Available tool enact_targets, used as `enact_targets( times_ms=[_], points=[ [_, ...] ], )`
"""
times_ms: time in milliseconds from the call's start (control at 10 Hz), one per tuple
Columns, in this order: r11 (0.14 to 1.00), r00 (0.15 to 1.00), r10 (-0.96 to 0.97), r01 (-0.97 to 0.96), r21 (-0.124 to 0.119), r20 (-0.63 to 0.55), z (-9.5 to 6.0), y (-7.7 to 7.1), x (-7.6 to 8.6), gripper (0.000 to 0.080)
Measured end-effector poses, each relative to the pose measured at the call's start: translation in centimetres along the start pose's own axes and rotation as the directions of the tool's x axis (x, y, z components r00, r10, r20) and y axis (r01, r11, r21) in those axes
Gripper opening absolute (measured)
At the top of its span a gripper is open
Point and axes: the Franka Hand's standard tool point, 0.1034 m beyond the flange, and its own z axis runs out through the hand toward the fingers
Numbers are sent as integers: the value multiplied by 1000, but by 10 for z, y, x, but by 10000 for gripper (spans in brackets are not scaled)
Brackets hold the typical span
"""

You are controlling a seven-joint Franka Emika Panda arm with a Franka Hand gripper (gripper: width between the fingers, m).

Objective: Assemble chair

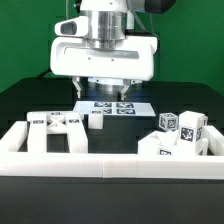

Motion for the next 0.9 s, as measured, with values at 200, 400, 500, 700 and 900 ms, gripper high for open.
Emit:
enact_targets(
  times_ms=[200,400,500,700,900],
  points=[
    [994,994,-107,107,13,15,-1,4,0,649],
    [994,994,-104,104,23,14,0,7,0,649],
    [994,994,-106,105,30,33,0,5,-2,649],
    [993,989,-117,113,47,91,1,2,-8,649],
    [985,959,-161,143,94,233,-2,-7,-2,649]
  ],
)
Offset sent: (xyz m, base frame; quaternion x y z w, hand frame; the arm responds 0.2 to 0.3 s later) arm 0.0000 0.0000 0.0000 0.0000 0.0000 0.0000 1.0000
